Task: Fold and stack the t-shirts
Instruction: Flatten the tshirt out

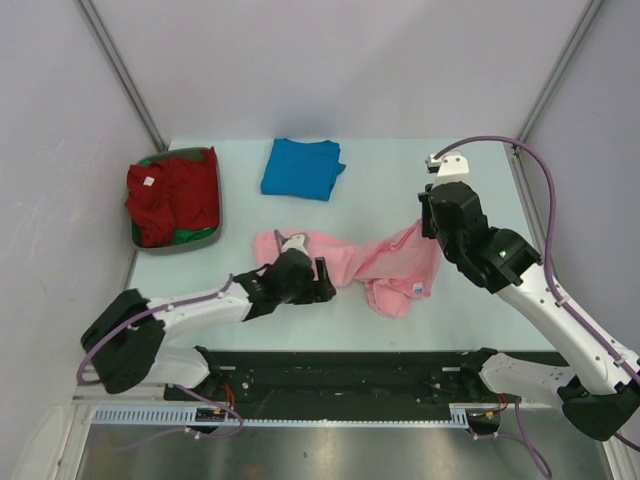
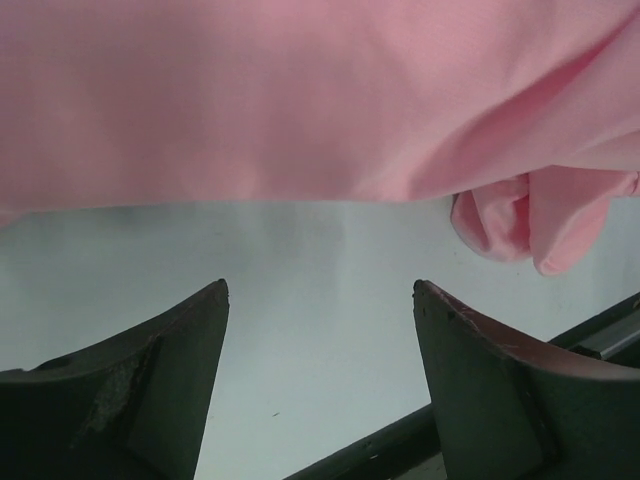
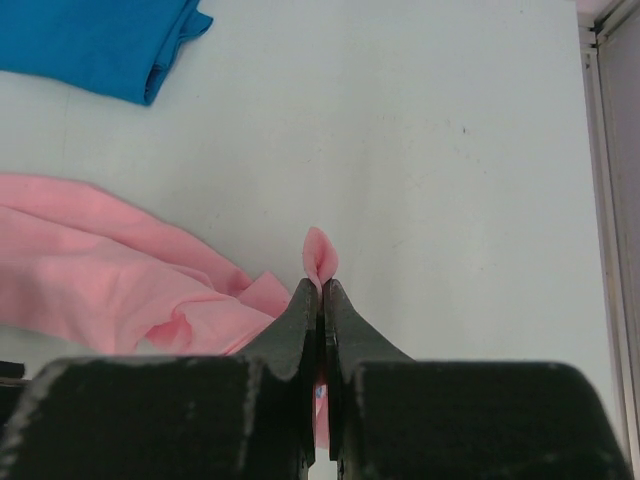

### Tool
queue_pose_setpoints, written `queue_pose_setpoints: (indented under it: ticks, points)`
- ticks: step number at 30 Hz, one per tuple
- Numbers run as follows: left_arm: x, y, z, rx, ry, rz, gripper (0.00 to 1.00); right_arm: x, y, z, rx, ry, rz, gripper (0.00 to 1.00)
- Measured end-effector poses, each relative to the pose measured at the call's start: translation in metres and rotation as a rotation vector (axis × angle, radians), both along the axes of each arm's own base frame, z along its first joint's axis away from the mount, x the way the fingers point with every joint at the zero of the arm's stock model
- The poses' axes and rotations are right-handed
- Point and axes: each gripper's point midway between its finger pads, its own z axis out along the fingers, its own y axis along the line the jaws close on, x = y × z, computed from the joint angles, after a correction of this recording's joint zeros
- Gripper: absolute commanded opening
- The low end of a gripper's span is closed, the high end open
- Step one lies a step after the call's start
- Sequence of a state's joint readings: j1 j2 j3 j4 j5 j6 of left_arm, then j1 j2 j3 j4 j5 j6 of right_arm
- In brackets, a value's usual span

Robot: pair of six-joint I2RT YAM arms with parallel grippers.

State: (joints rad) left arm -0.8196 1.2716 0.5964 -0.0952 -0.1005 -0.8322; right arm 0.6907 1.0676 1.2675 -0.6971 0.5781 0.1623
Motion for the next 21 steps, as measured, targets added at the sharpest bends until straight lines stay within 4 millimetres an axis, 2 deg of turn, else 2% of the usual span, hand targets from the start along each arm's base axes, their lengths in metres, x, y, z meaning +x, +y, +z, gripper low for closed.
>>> queue_pose_setpoints:
  ticks: [3,7,9,12,13,15,16,17,18,21]
  points:
    - [-0.002,-0.027,-0.005,0.061,-0.011,-0.046,0.8,0.0,0.0,-0.001,0.01,0.003,0.004,0.0]
    - [0.009,-0.059,-0.001,0.145,-0.064,-0.06,0.85,-0.002,-0.003,0.006,0.038,-0.014,0.01,0.0]
    - [0.019,-0.066,0.002,0.194,-0.092,-0.039,0.86,-0.003,-0.004,0.01,0.051,-0.026,0.011,0.0]
    - [0.033,-0.064,0.004,0.262,-0.121,0.009,0.85,-0.006,-0.007,0.015,0.068,-0.039,0.01,0.0]
    - [0.036,-0.061,0.002,0.287,-0.127,0.024,0.79,-0.007,-0.009,0.016,0.073,-0.042,0.01,0.0]
    - [0.04,-0.054,-0.003,0.331,-0.126,0.048,0.54,-0.008,-0.009,0.018,0.082,-0.047,0.014,0.0]
    - [0.043,-0.049,-0.008,0.355,-0.125,0.061,0.21,-0.008,-0.009,0.019,0.088,-0.049,0.015,0.0]
    - [0.045,-0.044,-0.012,0.377,-0.12,0.069,0.08,-0.009,-0.009,0.02,0.092,-0.052,0.017,0.0]
    - [0.046,-0.039,-0.017,0.4,-0.117,0.08,0.0,-0.01,-0.009,0.021,0.098,-0.054,0.019,0.0]
    - [0.053,-0.025,-0.026,0.451,-0.105,0.107,0.0,-0.012,-0.009,0.023,0.112,-0.059,0.027,0.0]
